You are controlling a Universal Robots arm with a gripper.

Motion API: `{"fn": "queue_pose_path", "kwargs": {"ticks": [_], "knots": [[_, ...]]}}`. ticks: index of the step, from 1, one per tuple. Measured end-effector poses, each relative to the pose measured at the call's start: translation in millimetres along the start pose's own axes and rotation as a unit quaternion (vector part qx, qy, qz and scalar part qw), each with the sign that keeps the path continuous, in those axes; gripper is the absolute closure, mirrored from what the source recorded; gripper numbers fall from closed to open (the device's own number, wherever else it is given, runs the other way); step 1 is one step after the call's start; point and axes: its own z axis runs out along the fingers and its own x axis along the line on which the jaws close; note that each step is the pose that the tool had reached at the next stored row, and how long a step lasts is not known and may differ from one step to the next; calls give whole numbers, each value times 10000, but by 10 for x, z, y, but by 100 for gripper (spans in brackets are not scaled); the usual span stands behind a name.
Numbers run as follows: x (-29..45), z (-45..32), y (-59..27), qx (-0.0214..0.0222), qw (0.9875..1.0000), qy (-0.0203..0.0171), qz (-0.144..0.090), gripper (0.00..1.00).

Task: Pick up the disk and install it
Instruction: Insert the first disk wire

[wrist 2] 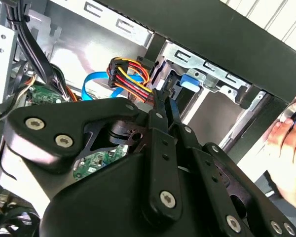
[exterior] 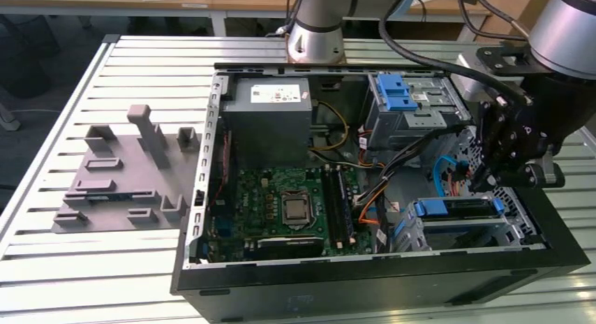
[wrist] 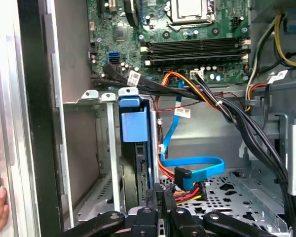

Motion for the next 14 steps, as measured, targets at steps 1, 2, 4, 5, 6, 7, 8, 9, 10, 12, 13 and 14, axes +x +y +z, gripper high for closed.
{"fn": "queue_pose_path", "kwargs": {"ticks": [1, 2, 4, 5, 6, 7, 8, 9, 10, 12, 13, 14], "knots": [[15, 3, 5, 3, 10000, -4, -11, 84], [34, 6, 10, 7, 10000, -15, -12, 84], [66, 11, 22, 12, 10000, -54, -9, 84], [77, 13, 24, 12, 10000, -85, -7, 84], [87, 16, 24, 9, 9999, -132, -4, 84], [98, 19, 24, 6, 9998, -180, -1, 84], [113, 23, 23, 4, 9998, -219, 2, 84], [136, 30, 23, 1, 9997, -251, 4, 84], [155, 36, 22, 1, 9997, -263, 4, 84], [174, 42, 21, 5, 9996, -267, -28, 84], [180, 43, 22, 12, 9996, -270, -60, 84], [184, 44, 23, 22, 9996, -272, -91, 84]]}}
